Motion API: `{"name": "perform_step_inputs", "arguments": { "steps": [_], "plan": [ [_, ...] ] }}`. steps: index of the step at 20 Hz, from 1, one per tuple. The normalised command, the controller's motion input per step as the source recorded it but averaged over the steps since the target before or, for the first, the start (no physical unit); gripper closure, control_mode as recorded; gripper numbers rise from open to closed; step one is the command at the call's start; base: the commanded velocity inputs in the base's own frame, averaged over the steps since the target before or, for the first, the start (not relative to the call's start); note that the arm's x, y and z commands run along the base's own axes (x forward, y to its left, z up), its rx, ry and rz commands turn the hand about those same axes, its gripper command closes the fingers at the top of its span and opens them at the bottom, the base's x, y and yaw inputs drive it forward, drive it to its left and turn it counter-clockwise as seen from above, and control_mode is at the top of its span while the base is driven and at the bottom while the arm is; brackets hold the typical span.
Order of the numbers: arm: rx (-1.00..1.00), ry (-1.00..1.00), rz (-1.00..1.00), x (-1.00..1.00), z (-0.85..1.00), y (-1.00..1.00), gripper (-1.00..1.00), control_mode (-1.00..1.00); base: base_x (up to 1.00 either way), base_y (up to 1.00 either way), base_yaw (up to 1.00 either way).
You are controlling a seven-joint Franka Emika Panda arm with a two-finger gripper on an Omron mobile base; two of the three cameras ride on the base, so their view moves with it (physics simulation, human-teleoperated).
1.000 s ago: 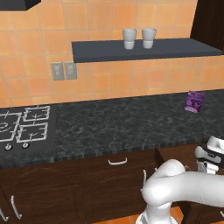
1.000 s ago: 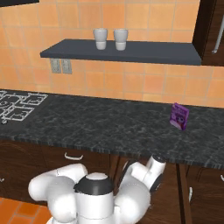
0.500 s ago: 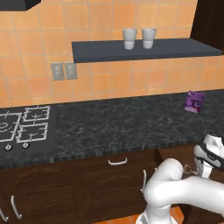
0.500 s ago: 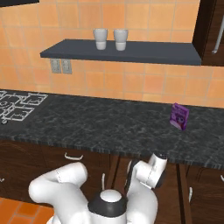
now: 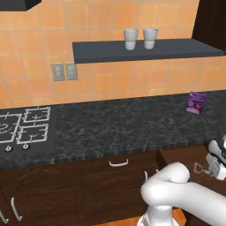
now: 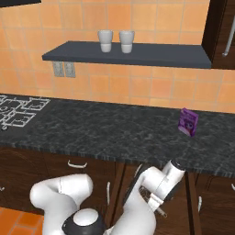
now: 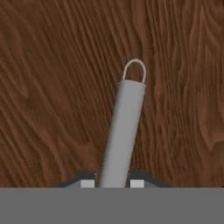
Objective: Pick the peeler from the drawer and place it on the counter.
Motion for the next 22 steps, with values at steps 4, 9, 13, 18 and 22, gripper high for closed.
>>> {"name": "perform_step_inputs", "arguments": {
  "steps": [4,9,13,18,22],
  "plan": [
    [0.02,-0.07,-0.04,0.0,1.0,0.37,1.0,-1.0,0.0,0.0,0.0],
    [0.0,-0.02,-0.07,0.48,1.0,0.48,1.0,-1.0,0.0,0.0,0.0],
    [0.0,0.1,-0.06,0.66,1.0,0.45,1.0,-1.0,0.0,0.0,0.0],
    [-0.11,0.1,-0.09,0.97,0.69,0.28,1.0,-1.0,0.0,0.0,0.0],
    [-0.05,0.01,-0.08,1.0,0.0,0.01,1.0,-1.0,0.0,0.0,0.0]
  ]
}}
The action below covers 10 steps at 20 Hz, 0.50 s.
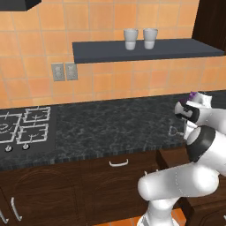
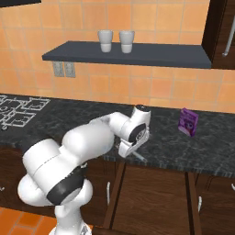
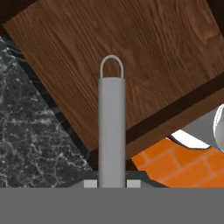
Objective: Pick the peeler from the drawer and place it on the counter.
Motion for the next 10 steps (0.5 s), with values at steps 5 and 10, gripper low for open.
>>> {"name": "perform_step_inputs", "arguments": {
  "steps": [5,10],
  "plan": [
    [-0.08,0.0,-0.05,1.0,-0.2,0.0,1.0,-1.0,0.0,0.0,0.0],
    [-0.12,0.0,-0.05,1.0,-0.58,0.12,-1.0,-1.0,0.0,0.0,0.0]
  ]
}}
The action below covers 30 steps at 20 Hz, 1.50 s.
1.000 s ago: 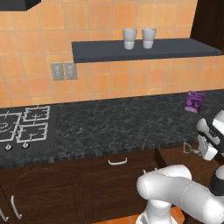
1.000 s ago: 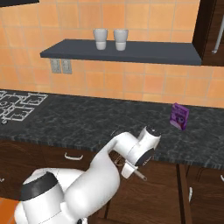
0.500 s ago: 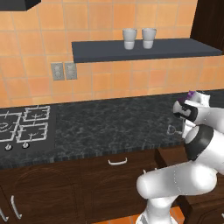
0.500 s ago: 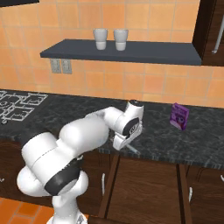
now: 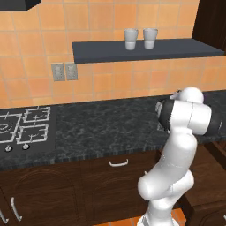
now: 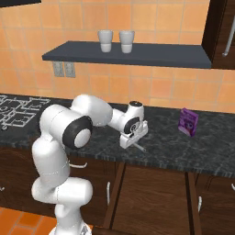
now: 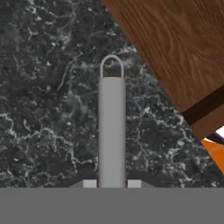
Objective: Pick the peeler from the drawer and place it on the counter.
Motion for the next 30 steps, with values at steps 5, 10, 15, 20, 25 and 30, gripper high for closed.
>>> {"name": "perform_step_inputs", "arguments": {
  "steps": [5,10,15,20,25,30],
  "plan": [
    [-0.02,-0.01,-0.01,0.62,0.31,0.21,-1.0,-1.0,0.0,0.0,0.0],
    [0.0,0.01,-0.02,-0.2,1.0,0.67,-1.0,-1.0,0.0,0.0,0.0],
    [-0.03,-0.12,0.0,-0.83,1.0,0.68,-1.0,-1.0,0.0,0.0,0.0],
    [-0.08,-0.53,0.0,-1.0,1.0,0.29,-1.0,-1.0,0.0,0.0,0.0],
    [-0.03,-0.75,0.0,-1.0,1.0,0.0,-1.0,-1.0,0.0,0.0,0.0],
    [-0.02,-0.7,-0.03,-1.0,0.56,-0.13,-1.0,-1.0,0.0,0.0,0.0]
  ]
}}
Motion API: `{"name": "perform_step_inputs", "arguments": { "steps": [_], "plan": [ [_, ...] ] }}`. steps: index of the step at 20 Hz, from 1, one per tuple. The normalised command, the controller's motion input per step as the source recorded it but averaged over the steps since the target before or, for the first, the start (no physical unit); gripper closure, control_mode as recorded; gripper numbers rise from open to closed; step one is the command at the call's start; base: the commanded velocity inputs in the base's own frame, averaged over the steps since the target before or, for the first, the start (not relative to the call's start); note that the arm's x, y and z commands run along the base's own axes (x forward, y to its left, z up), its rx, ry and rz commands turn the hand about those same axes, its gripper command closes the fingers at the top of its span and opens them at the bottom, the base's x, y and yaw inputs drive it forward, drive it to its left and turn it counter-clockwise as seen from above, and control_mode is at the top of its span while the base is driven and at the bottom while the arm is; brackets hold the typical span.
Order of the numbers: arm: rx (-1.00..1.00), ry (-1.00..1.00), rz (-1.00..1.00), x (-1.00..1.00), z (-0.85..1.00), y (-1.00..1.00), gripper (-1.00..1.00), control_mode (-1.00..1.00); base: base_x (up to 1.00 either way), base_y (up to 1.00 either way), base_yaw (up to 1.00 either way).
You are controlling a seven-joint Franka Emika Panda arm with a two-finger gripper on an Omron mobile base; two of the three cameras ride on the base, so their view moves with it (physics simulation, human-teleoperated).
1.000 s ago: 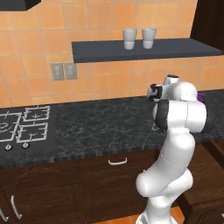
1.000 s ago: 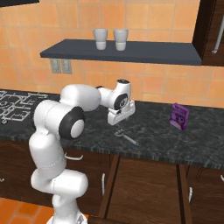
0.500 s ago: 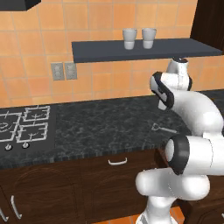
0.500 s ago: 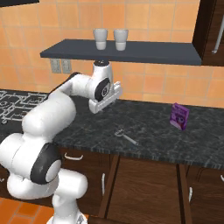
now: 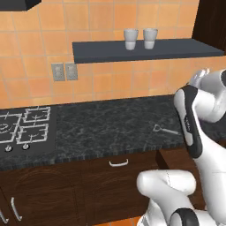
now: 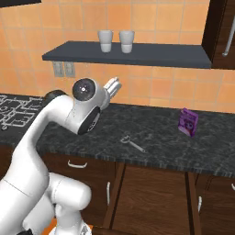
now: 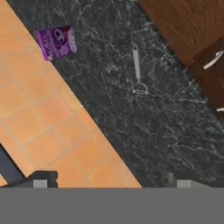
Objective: Pick the peeler from the drawer and place it on the counter.
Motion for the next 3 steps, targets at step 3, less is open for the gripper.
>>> {"name": "perform_step_inputs", "arguments": {
  "steps": [3],
  "plan": [
    [0.0,-0.45,-0.24,-0.98,0.05,-0.37,-1.0,-1.0,0.0,0.0,0.0]
  ]
}}
